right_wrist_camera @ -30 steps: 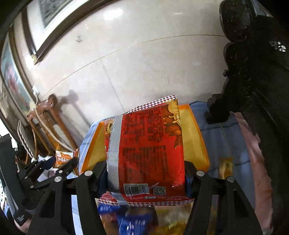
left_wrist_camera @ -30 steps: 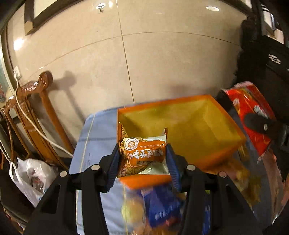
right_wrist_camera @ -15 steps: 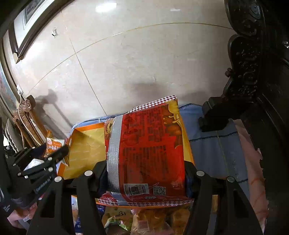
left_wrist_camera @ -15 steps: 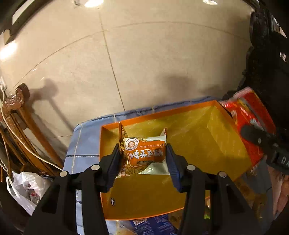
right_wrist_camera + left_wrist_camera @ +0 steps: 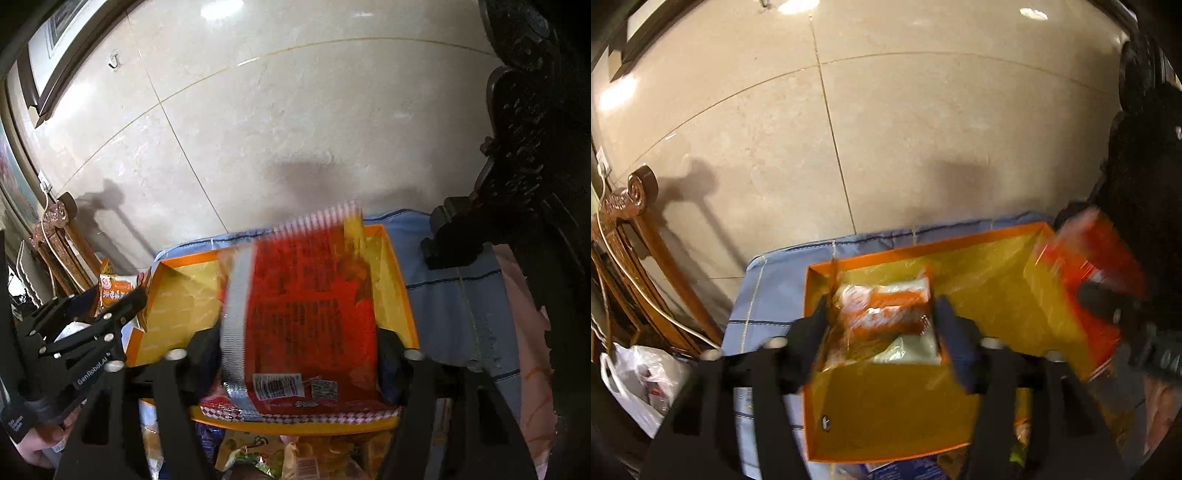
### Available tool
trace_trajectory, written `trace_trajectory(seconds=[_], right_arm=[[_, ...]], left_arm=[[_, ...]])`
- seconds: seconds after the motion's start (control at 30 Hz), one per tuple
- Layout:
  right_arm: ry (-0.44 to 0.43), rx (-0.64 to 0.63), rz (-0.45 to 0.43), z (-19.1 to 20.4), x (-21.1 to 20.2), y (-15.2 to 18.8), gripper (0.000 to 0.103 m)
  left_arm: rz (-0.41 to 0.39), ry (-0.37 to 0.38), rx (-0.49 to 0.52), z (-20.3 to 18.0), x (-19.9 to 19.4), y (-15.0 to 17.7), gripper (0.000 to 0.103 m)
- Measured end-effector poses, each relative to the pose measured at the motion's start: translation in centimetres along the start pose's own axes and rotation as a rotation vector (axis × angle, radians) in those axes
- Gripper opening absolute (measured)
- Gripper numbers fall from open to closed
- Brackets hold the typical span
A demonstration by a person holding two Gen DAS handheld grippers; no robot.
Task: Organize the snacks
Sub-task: 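Lower both held snacks into the orange box and open both grippers, then grasp the pink rice-cracker bag with the left gripper while the right grasps the blue cookie bag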
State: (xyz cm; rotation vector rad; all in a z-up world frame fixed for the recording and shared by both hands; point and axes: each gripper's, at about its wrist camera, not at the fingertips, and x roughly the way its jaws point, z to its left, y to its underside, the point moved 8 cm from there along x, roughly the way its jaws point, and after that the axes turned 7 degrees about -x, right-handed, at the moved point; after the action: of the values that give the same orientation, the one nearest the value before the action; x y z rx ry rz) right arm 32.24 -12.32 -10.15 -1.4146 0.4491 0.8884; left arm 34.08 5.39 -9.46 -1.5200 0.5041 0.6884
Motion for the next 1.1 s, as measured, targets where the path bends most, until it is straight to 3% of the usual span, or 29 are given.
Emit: trace_trajectory(seconds=[0.03,0.07,0.57,0.73,0.83,0.93,1.1], right_arm=[[0.013,-0.006,-0.005,0.0,-0.1,-0.1,0.1],[0.035,-0.024,-0.008,0.0,-0.2,-0.2,0.1],[0.02,0.0,-0.055,-0.4,-4.0,0.1,0.099],[0.009,0.053,-0.053,-0.9,-6.3,2.3,0.099],[0.014,0.079,-0.018,-1.5,-7.8,5.3,0.1],[0.072,0.058,0.051,-2.3,-8.3,9.8,0.1],[0.089,0.085,0.197,-3.6,-6.4,17.6,0.1]], left_arm=[[-0.014,-0.013,-0.008,0.1,-0.1,-0.1,0.098],[-0.021,-0.022,-0.006,0.2,-0.2,-0.2,0.099],[-0.017,-0.026,-0.065,1.6,-2.7,-0.1,0.099],[-0.016,-0.03,-0.06,2.0,-5.2,1.0,0.099],[-0.001,-0.058,-0.029,3.3,-7.0,3.9,0.099],[0.037,-0.09,0.015,5.1,-8.2,8.5,0.099],[0.102,-0.2,-0.066,10.6,-8.6,16.2,0.099]])
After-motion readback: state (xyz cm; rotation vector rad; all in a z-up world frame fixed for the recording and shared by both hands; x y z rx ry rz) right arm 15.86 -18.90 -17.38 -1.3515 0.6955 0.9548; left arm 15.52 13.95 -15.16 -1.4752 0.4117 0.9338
